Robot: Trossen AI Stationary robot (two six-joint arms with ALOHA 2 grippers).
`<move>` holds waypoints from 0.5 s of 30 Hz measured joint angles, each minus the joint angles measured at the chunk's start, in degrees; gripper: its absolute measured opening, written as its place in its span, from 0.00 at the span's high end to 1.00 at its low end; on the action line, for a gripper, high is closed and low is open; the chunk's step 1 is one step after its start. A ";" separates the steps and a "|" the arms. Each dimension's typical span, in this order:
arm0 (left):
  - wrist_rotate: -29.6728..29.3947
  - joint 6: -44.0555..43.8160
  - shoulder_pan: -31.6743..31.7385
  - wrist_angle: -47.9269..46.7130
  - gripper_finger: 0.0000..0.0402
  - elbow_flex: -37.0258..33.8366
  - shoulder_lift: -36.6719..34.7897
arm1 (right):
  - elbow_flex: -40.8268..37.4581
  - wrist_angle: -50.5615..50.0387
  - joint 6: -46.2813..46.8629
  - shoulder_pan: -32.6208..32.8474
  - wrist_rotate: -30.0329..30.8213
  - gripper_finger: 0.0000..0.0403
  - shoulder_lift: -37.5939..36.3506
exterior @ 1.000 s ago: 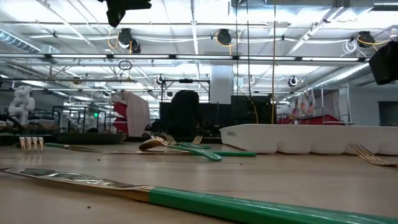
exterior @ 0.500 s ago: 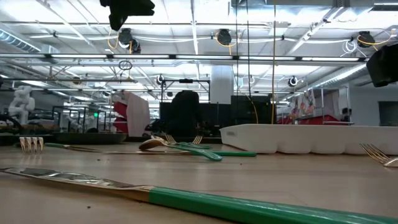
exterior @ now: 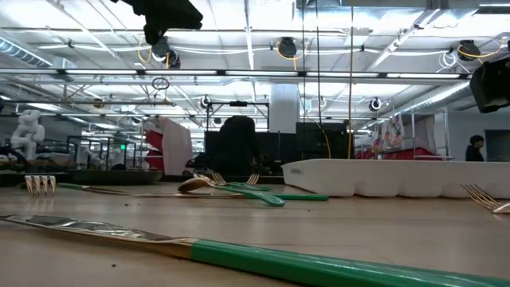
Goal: Sort silverware
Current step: Put the green spoon into the white silverware organizer
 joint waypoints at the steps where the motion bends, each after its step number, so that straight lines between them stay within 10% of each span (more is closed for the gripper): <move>1: 0.00 0.02 0.02 0.00 0.80 0.00 0.05 | 0.18 -0.20 0.00 0.00 0.33 1.00 -0.19; 15: 0.00 0.46 0.02 -0.02 0.80 0.00 0.02 | 0.82 -1.93 2.50 0.00 3.95 1.00 -1.80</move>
